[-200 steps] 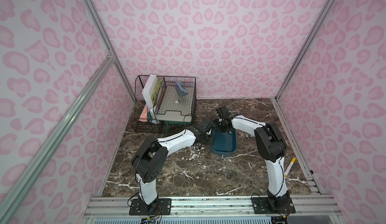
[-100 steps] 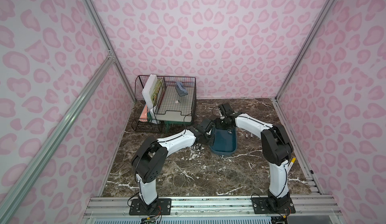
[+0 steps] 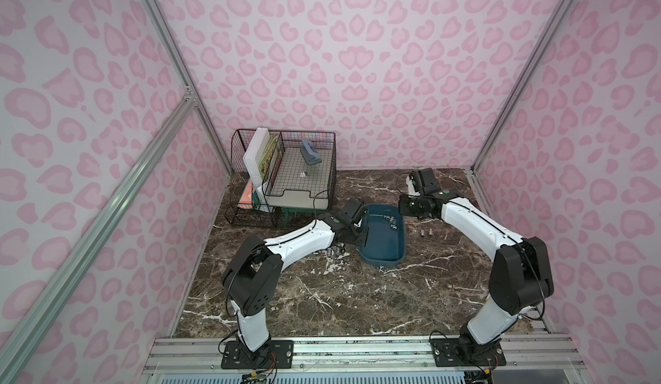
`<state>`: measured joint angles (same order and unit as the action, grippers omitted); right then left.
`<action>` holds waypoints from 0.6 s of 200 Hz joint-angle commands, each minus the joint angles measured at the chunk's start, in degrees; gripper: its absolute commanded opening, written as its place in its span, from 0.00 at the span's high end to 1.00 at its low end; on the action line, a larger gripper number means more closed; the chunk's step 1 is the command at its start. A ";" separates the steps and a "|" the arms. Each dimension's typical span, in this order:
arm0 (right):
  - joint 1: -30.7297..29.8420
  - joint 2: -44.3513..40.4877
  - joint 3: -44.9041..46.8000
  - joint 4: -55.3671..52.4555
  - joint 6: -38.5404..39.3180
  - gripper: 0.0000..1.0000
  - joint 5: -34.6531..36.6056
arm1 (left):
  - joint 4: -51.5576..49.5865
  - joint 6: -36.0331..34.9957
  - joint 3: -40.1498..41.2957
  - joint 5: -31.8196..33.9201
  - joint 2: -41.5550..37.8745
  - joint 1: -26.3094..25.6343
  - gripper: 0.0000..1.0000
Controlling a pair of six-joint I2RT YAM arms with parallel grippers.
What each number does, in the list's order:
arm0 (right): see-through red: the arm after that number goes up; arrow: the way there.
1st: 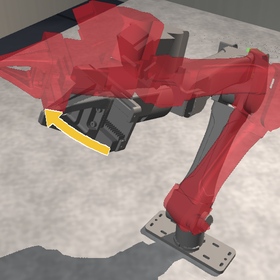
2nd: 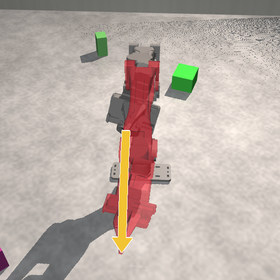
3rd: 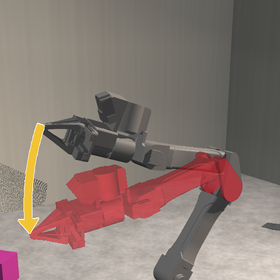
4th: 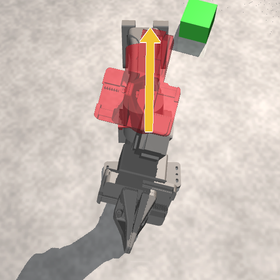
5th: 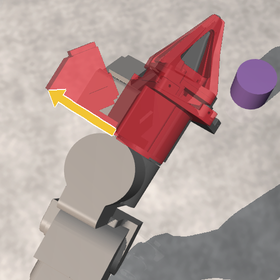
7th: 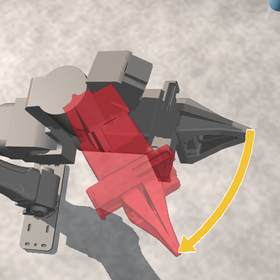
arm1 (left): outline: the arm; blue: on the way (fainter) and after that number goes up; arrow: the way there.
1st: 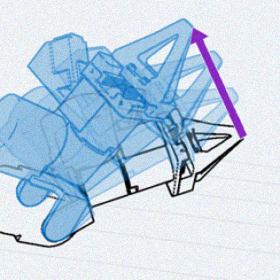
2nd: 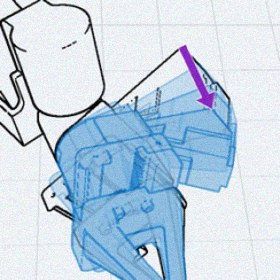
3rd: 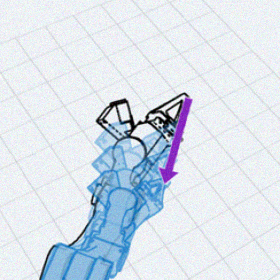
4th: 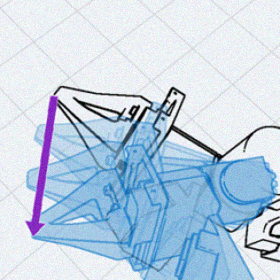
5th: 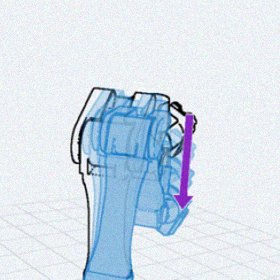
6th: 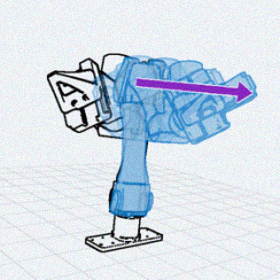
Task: Take out the socket from the storage box
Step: Pick up the socket head from the storage box, then place the socket head at the center of the board.
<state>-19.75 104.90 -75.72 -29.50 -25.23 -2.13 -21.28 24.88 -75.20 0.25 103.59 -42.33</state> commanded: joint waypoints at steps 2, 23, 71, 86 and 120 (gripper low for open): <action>3.18 -2.67 3.95 0.29 2.95 0.91 0.94 | -1.90 -1.23 -1.10 1.91 -1.64 -0.03 0.45; 7.29 -4.54 8.18 1.73 4.30 0.91 1.43 | -2.81 -1.75 -2.01 2.71 -2.79 -0.20 0.43; 14.65 -2.91 13.82 5.60 6.53 0.91 2.46 | -4.94 -2.82 -4.89 3.40 -3.44 -1.71 0.42; 16.10 -1.37 13.84 5.84 7.27 0.91 3.76 | -5.09 -2.73 -5.28 3.20 -3.17 -2.01 0.42; 18.56 2.27 12.97 6.57 7.98 0.91 4.24 | -5.44 -2.82 -5.66 3.01 -2.69 -2.44 0.42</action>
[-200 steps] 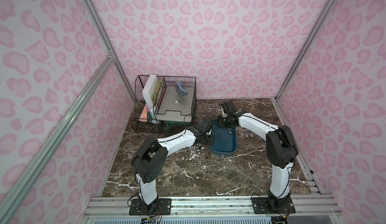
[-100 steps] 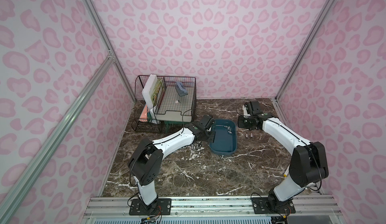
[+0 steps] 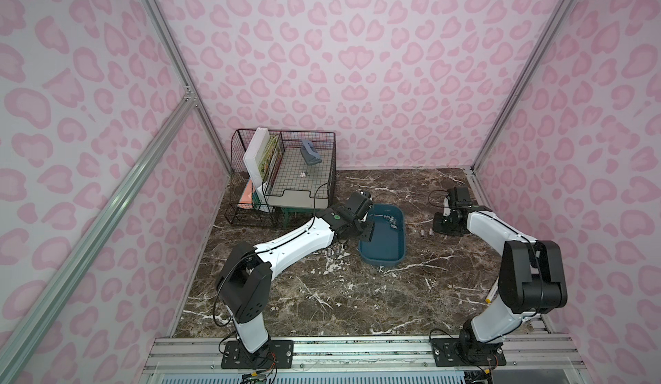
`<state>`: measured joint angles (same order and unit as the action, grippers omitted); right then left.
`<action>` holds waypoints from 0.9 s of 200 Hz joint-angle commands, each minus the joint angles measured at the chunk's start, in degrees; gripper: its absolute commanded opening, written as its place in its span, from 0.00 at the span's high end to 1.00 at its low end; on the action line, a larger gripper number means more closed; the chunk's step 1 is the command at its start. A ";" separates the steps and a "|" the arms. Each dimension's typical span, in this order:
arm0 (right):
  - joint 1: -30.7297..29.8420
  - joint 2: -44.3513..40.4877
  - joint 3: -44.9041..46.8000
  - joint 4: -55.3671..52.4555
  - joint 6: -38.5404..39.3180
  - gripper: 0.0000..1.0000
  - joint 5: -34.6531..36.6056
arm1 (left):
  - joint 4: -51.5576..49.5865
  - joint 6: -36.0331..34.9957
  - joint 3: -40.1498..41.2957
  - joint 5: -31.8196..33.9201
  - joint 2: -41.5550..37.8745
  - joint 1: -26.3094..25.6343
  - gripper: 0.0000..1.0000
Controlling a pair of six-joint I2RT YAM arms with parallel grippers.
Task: Take out the socket from the storage box
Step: Place the socket head at the center of the board.
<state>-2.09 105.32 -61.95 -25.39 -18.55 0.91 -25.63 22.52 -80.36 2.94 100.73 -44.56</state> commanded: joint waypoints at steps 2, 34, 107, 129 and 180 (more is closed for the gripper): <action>0.93 2.18 -0.91 2.45 1.31 0.91 1.23 | -1.22 -0.46 -0.52 0.31 0.19 -0.21 0.42; 1.30 5.51 -1.99 2.80 1.49 0.91 1.19 | -1.30 -0.46 -0.68 0.18 0.35 -0.33 0.43; 1.30 9.02 -2.48 2.93 1.51 0.88 0.99 | -1.73 -0.55 -0.68 0.23 0.12 -0.32 0.44; 1.28 9.16 -2.39 3.19 1.40 0.85 0.72 | -1.80 -0.55 -0.77 0.16 0.13 -0.27 0.44; 1.30 8.81 -2.47 2.98 1.23 0.73 0.29 | -2.00 -0.55 -1.02 0.06 0.17 -0.33 0.44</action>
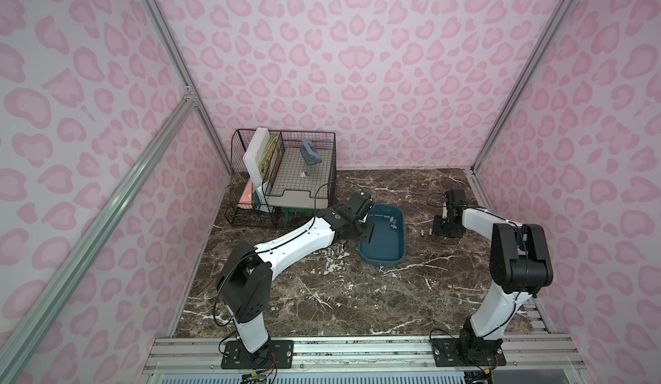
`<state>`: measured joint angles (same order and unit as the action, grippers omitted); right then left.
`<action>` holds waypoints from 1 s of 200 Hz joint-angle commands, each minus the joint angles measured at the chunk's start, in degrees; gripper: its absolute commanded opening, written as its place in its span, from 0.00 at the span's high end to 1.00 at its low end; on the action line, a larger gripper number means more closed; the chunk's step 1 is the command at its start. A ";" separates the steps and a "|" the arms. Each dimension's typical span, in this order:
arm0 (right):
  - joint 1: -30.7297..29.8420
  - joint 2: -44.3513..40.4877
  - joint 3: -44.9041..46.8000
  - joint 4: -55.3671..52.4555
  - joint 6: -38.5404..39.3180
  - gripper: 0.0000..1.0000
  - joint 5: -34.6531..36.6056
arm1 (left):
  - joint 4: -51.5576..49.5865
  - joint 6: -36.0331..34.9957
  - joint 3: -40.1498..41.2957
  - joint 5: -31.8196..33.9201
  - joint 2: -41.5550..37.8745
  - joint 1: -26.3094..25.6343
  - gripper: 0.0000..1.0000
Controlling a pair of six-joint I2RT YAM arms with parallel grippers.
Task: Take out the socket from the storage box
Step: Place the socket head at the center of the board.
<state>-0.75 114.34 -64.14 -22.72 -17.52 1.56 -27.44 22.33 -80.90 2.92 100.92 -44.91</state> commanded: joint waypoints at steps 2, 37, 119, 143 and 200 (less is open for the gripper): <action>-0.04 -0.25 -0.33 0.31 0.20 0.73 -0.34 | -0.19 -0.38 -0.48 0.07 0.02 0.02 0.44; -0.03 -1.55 -0.53 -0.26 0.20 0.69 -0.45 | -0.22 -0.33 -0.81 -0.17 0.26 -0.04 0.44; -0.20 -10.99 -1.36 -4.46 -0.41 0.65 -2.48 | -2.89 0.90 -7.67 -0.88 4.78 -0.04 0.45; -0.65 -14.76 -1.02 -5.71 -0.25 0.64 -4.98 | -3.38 1.18 -10.79 -1.24 7.92 -0.70 0.45; -3.83 -20.93 2.66 -6.28 -0.89 0.64 -7.76 | -5.16 -0.38 -20.22 -1.14 18.65 -2.96 0.47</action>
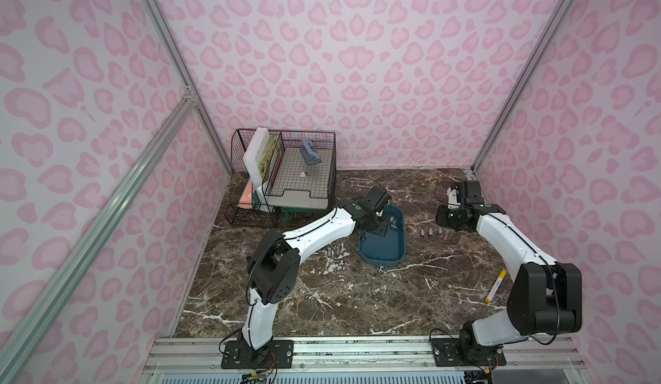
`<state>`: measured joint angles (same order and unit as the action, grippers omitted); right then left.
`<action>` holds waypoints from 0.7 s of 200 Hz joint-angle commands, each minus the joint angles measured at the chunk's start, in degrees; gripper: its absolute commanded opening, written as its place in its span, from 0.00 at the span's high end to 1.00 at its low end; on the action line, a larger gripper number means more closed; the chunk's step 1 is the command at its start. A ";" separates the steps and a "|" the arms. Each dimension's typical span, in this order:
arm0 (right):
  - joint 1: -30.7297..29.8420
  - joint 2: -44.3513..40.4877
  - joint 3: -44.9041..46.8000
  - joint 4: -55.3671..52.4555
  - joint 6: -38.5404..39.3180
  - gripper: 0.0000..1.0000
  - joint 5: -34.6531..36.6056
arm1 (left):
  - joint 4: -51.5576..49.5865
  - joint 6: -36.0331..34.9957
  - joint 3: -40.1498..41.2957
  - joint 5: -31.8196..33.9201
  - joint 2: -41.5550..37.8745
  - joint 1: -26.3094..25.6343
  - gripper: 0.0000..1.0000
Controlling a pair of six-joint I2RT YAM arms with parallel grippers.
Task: Take out the socket from the storage box
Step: Place the socket head at the center of the board, then pick up the socket head from the storage box.
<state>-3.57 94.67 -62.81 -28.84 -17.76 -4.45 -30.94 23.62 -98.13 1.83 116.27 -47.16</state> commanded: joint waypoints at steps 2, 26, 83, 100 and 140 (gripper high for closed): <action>-1.07 -1.34 1.49 -0.10 -0.67 0.63 -1.78 | -1.69 -1.76 -3.25 -0.06 3.74 -0.73 0.47; -1.83 -2.34 3.03 0.45 -1.13 0.64 -2.58 | -1.52 -3.52 -6.48 -0.33 8.26 -0.74 0.47; -2.05 -3.51 4.33 0.86 -1.14 0.64 -3.26 | -1.01 -8.89 -14.11 0.32 16.64 -0.79 0.47; -2.07 -3.49 4.68 1.20 -1.27 0.64 -3.55 | -1.05 -10.28 -16.54 0.13 19.21 -0.75 0.47; -2.07 -3.34 4.88 1.34 -1.14 0.64 -3.88 | -2.36 -11.31 -22.13 1.57 24.10 -0.77 0.47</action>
<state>-5.56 91.22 -57.95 -29.19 -18.83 -7.99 -32.42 14.15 -117.80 2.33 138.50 -48.01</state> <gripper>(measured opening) 0.361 0.529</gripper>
